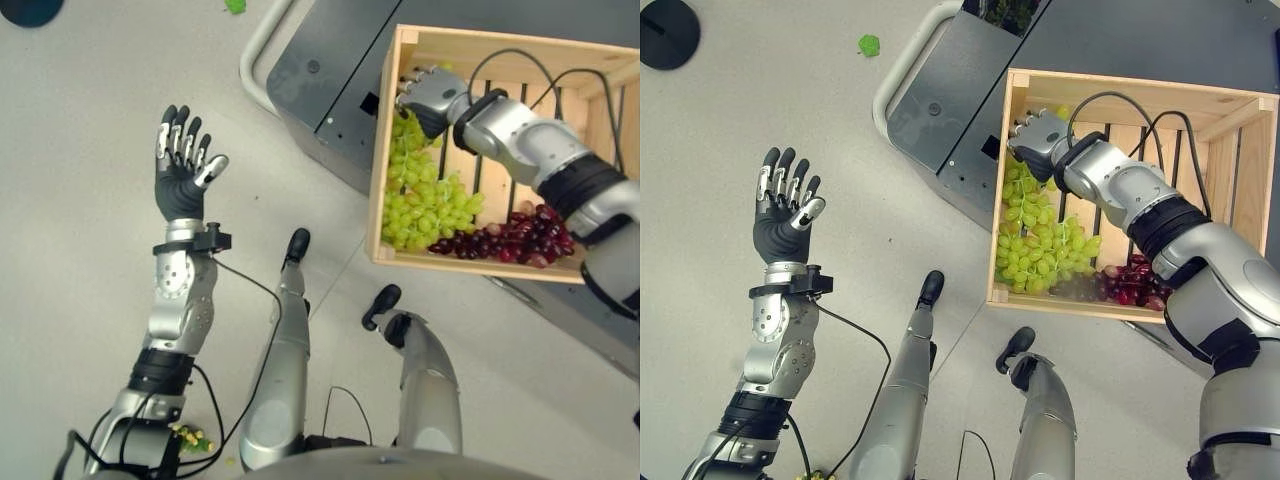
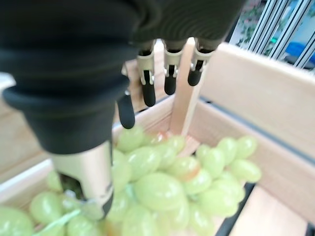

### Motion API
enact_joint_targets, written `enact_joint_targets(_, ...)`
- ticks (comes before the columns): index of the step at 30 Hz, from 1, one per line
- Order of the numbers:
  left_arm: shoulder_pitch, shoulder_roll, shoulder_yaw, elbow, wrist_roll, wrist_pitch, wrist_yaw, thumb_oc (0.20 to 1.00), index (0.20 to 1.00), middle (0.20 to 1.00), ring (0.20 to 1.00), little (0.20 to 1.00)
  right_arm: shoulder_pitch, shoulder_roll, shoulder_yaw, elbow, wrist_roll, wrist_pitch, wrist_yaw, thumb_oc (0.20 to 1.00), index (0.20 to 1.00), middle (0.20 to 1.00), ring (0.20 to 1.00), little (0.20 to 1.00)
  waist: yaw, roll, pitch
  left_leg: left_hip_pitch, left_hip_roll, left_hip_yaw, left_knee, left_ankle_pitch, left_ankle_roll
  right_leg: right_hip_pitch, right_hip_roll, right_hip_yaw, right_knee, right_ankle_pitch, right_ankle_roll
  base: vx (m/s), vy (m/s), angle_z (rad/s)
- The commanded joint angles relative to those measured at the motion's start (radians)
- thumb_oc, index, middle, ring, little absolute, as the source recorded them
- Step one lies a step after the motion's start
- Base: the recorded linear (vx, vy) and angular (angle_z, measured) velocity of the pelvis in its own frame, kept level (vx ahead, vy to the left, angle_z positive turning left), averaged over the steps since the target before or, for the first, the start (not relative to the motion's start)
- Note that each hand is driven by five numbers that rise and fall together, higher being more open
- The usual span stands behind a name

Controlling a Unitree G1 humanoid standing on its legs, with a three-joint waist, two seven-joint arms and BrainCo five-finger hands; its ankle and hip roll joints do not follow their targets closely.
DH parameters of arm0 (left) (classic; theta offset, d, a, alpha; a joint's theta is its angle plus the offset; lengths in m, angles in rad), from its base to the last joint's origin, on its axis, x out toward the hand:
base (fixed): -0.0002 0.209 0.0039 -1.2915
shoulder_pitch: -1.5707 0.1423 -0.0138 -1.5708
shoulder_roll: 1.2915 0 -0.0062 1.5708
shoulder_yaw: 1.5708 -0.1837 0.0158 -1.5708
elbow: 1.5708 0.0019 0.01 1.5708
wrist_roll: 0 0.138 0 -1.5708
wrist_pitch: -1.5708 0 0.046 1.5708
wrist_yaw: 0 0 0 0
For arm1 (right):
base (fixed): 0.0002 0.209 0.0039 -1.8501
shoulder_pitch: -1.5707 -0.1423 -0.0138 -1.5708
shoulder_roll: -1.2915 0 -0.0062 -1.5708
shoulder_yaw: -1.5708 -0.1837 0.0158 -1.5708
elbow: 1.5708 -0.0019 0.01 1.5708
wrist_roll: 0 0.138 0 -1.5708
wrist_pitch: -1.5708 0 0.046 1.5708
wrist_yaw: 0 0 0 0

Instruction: Pick up the fruits from the basket on one side to the basket on the other side

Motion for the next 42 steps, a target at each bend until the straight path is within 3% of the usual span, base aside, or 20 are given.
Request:
enact_joint_targets(1,-0.026,0.021,0.001,-0.125,-0.017,-0.038,-0.020,1.000,1.000,1.000,1.000,1.000,-0.132,-0.061,0.065,-0.015,0.006,0.007,-0.031,1.000,1.000,1.000,1.000,1.000,0.011,-0.018,0.021,0.059,-0.086,0.027,0.034,-0.109,0.099,0.038,0.060,-0.010,-0.147,0.084,0.050,0.00,0.000,0.00)
enact_joint_targets(20,-0.012,0.026,-0.026,-0.140,-0.012,-0.025,-0.040,1.000,1.000,1.000,1.000,1.000,-0.113,-0.091,0.085,-0.020,0.018,-0.007,-0.006,1.000,1.000,1.000,1.000,1.000,0.012,-0.016,0.021,-0.004,-0.094,0.013,0.053,-0.108,0.102,-0.032,0.060,-0.009,-0.116,0.077,0.050,0.00,-0.003,0.01)
enact_joint_targets(42,-0.011,0.039,-0.024,-0.160,0.009,-0.020,-0.023,1.000,1.000,1.000,1.000,1.000,-0.114,-0.090,0.095,0.022,0.055,0.016,0.011,1.000,1.000,1.000,1.000,1.000,0.009,0.003,0.021,-0.208,-0.123,0.017,0.107,-0.098,0.098,-0.240,0.032,-0.004,-0.030,0.062,0.058,0.00,0.001,0.00)
